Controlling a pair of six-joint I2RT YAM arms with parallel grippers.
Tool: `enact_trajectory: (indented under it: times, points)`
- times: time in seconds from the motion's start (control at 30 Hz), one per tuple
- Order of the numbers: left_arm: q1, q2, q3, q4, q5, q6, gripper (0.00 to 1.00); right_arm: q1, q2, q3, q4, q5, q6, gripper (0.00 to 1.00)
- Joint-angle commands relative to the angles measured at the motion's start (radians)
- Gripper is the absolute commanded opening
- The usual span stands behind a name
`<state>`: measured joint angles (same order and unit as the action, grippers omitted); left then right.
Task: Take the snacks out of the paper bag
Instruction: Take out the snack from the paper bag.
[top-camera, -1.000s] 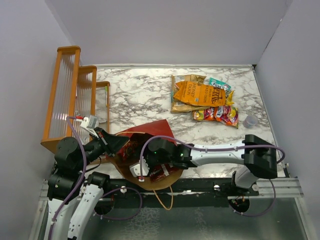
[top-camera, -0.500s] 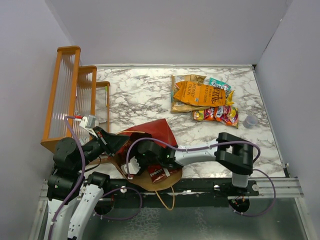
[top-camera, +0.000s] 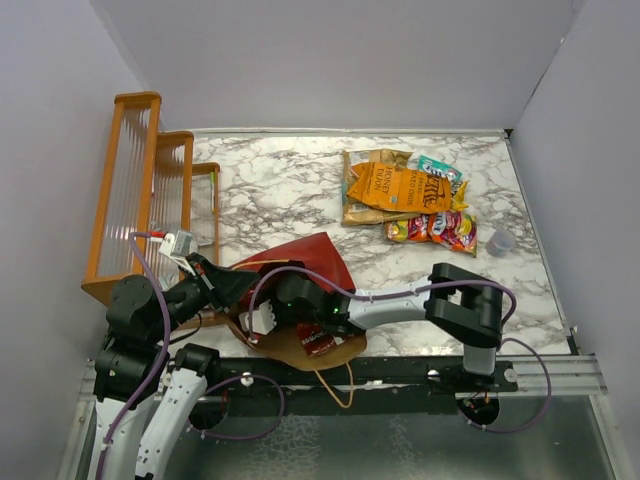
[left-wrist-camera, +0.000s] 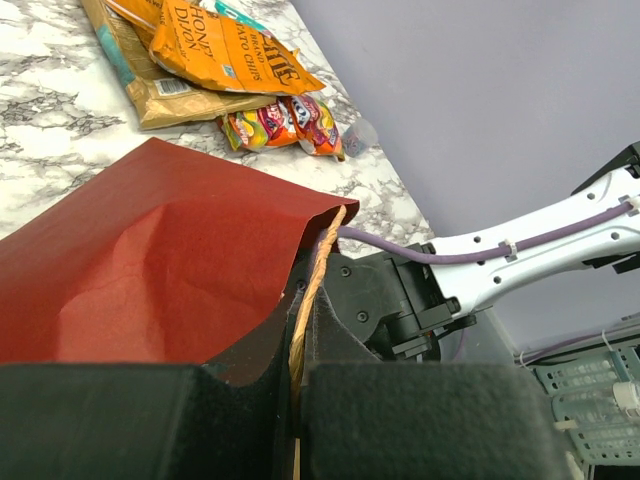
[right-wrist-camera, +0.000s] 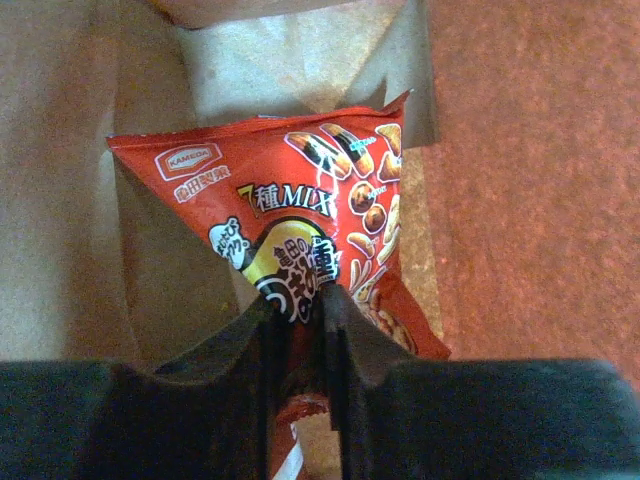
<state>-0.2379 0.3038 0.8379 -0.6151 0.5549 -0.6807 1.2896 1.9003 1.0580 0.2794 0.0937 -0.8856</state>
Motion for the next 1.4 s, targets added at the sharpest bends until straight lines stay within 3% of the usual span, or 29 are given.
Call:
enact_trajectory:
  times: [0.0,0.43,0.77,0.9,1.17,1.37]
  points:
    - [-0.003,-0.009,0.018,-0.003,0.002,0.014,0.0,-0.006,-0.08,-0.034,0.05,0.031,0.039,0.17]
    - [-0.003,-0.019,0.002,-0.006,-0.014,0.011,0.0,-0.006,-0.302,-0.142,-0.011,-0.018,0.102,0.07]
    - [-0.003,-0.008,-0.014,0.025,-0.024,-0.001,0.0,-0.006,-0.705,-0.257,-0.284,-0.426,0.072,0.06]
    - [-0.004,0.001,-0.023,0.038,-0.023,-0.003,0.0,-0.006,-0.87,-0.257,-0.32,-0.542,0.119,0.04]
    - [-0.003,0.002,-0.034,0.036,-0.026,0.006,0.0,-0.006,-1.075,-0.182,-0.315,-0.581,0.171,0.03]
    - [-0.003,-0.008,-0.037,0.009,-0.032,0.014,0.0,-0.007,-1.123,-0.151,-0.223,-0.319,0.179,0.03]
